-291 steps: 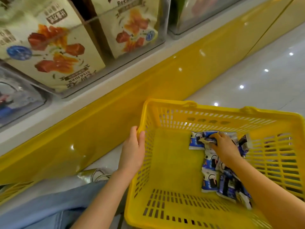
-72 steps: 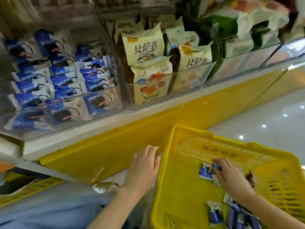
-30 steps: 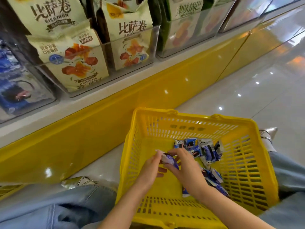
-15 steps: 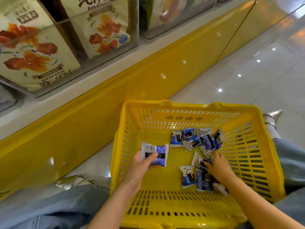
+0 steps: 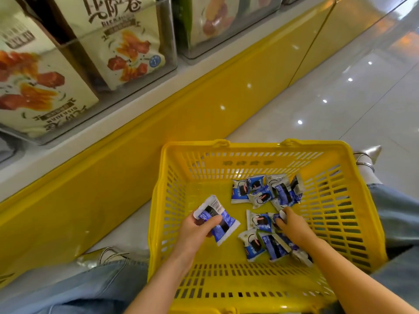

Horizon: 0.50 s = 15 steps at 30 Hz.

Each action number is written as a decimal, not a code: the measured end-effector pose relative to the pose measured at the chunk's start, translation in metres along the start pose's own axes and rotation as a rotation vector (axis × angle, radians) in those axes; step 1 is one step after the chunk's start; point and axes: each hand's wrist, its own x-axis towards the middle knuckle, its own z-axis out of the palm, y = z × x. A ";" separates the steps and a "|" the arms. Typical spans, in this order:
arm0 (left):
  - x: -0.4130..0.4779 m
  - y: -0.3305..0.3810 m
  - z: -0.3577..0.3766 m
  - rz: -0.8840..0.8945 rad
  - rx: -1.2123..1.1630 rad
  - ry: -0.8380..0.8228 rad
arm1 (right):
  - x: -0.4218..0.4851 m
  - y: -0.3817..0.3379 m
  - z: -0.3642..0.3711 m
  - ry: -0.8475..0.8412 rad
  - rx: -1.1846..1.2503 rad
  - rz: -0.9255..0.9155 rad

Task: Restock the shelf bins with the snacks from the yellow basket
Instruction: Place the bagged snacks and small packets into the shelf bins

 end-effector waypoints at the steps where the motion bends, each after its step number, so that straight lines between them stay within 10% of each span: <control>1: -0.003 0.000 -0.001 -0.007 -0.006 0.015 | -0.004 -0.009 -0.001 0.015 0.025 -0.033; 15: -0.047 0.022 -0.029 -0.016 -0.190 -0.022 | -0.131 -0.162 -0.013 0.135 0.404 -0.648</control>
